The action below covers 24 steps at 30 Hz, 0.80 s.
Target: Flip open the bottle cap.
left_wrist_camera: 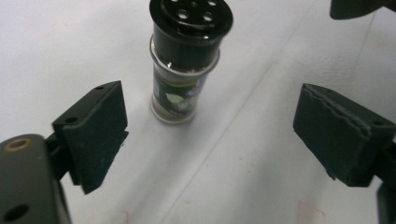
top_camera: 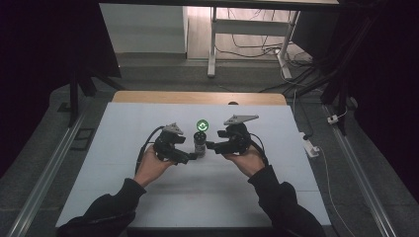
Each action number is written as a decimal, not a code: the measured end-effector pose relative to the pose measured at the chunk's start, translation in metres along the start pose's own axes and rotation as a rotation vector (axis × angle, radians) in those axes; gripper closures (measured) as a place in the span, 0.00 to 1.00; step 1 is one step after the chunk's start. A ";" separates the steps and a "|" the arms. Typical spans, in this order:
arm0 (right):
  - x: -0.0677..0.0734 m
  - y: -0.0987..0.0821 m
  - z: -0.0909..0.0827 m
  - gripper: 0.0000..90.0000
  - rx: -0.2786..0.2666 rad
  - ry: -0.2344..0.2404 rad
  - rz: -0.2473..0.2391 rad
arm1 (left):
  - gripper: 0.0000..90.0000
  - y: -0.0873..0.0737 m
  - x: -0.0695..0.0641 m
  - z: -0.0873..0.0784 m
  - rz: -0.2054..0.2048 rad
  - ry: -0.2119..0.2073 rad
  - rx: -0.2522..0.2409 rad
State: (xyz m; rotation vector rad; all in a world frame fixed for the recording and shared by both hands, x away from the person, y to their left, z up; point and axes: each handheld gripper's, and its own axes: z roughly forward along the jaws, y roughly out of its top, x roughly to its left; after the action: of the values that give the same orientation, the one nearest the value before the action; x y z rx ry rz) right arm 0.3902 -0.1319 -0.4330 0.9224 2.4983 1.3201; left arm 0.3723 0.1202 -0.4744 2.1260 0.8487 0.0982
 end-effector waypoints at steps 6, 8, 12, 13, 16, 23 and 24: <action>0.004 -0.008 -0.006 0.19 0.026 -0.001 -0.008 | 0.06 -0.009 -0.003 -0.010 -0.001 0.001 0.017; 0.005 -0.011 -0.009 0.16 0.031 0.002 -0.004 | 0.05 -0.012 -0.004 -0.015 0.001 0.001 0.015; 0.007 -0.015 -0.014 0.09 0.032 0.005 -0.003 | 0.03 -0.020 -0.005 -0.028 -0.010 0.007 -0.001; 0.009 -0.016 -0.015 0.08 0.033 0.007 -0.004 | 0.02 -0.022 -0.006 -0.031 -0.012 0.006 0.001; 0.011 -0.020 -0.019 0.05 0.039 0.012 -0.016 | 0.02 -0.029 -0.007 -0.041 -0.024 0.010 -0.015; 0.016 -0.033 -0.030 0.00 0.047 0.025 -0.041 | 0.00 -0.048 -0.010 -0.062 -0.054 0.015 -0.040; 0.016 -0.035 -0.033 0.00 0.046 0.024 -0.040 | 0.00 -0.050 -0.010 -0.065 -0.059 0.015 -0.044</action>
State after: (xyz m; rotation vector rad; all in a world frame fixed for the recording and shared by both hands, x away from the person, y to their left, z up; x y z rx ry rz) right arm 0.3482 -0.1595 -0.4392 0.8662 2.5614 1.2735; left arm 0.3146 0.1797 -0.4658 2.0596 0.9094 0.1019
